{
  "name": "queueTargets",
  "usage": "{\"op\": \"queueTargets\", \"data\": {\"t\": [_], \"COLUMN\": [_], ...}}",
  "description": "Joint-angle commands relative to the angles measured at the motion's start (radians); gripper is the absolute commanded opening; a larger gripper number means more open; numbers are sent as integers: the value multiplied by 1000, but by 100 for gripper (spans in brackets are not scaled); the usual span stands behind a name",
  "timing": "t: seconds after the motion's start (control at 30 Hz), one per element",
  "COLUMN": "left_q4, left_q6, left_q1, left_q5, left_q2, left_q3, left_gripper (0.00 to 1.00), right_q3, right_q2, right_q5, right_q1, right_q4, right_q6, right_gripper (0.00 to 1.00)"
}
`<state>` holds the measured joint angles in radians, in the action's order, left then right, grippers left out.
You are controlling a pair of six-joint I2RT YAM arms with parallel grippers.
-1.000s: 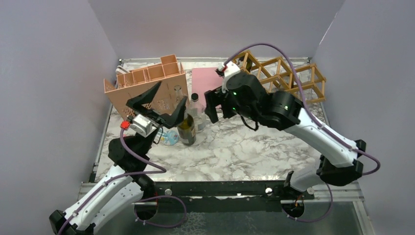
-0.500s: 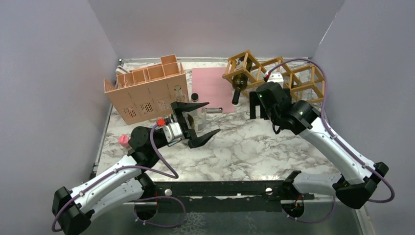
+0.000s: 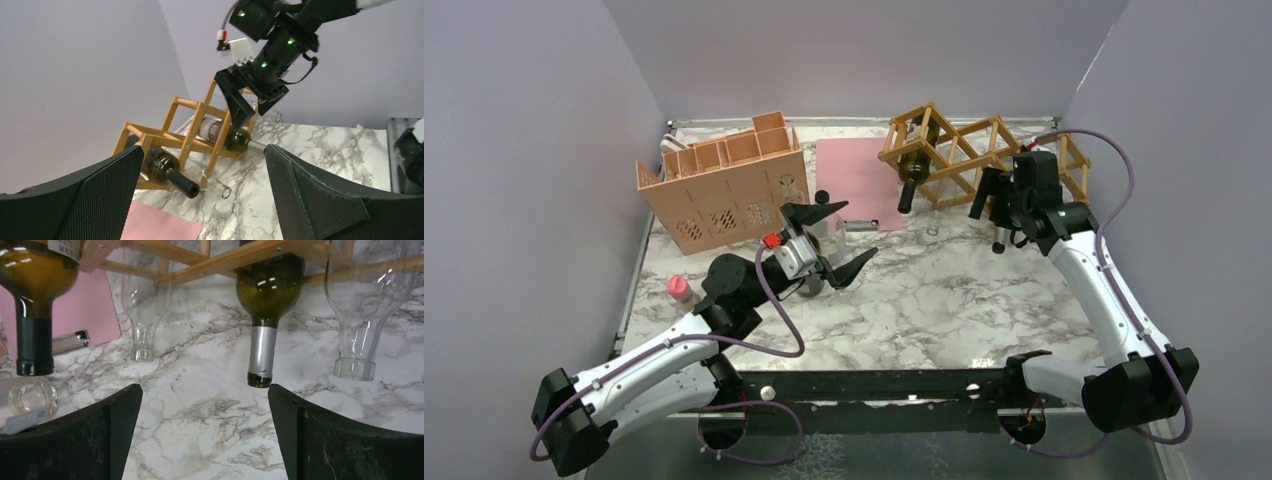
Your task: Take the wine bottle off the wine rack
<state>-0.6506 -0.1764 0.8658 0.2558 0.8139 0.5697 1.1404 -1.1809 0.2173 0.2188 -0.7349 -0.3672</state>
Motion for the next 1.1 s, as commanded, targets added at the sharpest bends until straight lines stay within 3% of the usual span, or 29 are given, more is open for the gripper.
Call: {"op": "queueTargets", "data": {"t": [0.0,0.17,0.47,0.63,0.83,1.07], "left_q4": [7,37,56,57,58,60], "left_q6": [3,15,29,31,29,51], "left_q1": [4,3,4,4,6,11], "left_q5": [-124,-200,-220,-227,-234,-217], "left_q2": [2,16,27,17,7,13], "left_q3": [4,18,27,28,28,34], "left_gripper": [99,98,98,97,97,95], "right_q3": [3,-76,-196,-243,-300,-380], "right_q2": [19,63,162,148,137,74], "right_q5": [-66,-259,-243,-302,-305,-464], "right_q1": [-45,-236,-342,-486,-541,-600], "right_q4": [101,214,369,413,461,591], "right_q6": [1,-13,-27,-33,-31,-36], "right_gripper": [100,100,100,100,100,87]}}
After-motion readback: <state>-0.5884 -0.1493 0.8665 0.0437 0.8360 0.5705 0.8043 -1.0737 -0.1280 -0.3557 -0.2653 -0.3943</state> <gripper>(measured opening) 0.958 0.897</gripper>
